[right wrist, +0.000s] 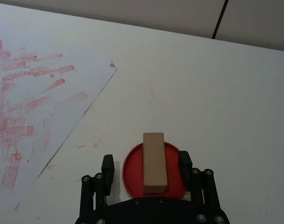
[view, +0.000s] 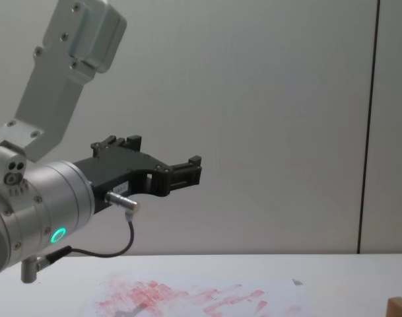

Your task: Use the one hand to pick up the stamp and affix it onto the A4 paper.

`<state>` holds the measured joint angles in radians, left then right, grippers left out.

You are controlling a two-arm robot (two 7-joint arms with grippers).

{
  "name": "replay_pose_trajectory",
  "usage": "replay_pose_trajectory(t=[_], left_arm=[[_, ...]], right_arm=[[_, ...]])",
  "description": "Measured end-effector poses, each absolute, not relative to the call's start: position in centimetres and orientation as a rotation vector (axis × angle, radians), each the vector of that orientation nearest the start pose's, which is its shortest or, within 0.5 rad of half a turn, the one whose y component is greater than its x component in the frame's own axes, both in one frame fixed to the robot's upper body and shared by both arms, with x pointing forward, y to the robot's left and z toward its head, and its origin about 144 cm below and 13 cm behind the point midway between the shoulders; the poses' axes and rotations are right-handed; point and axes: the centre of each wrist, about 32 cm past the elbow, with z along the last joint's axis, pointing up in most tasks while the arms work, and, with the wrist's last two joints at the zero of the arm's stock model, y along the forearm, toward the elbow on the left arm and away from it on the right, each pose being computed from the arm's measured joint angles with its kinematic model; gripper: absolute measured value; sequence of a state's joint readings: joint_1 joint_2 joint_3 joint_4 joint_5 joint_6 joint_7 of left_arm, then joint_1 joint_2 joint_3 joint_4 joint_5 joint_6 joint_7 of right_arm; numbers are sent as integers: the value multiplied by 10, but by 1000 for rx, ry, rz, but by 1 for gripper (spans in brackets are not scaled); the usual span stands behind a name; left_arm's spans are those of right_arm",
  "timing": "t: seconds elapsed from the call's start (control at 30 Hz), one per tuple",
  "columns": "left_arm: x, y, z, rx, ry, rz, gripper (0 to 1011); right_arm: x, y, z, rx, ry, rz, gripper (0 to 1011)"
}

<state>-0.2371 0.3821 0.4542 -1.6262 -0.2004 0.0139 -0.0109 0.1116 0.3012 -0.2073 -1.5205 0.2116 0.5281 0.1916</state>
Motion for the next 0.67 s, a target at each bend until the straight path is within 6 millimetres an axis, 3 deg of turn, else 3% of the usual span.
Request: replay_pose_trajectory(t=[0.2,0.67], left_arm=[[492,198,1204,61,-268,1124,1002],[492,198,1204,61,-268,1124,1001]], right_arm=[[484,-257,1153,-474,322,-1194,991],[484,-256,1152,-476,321,-1194,1001]])
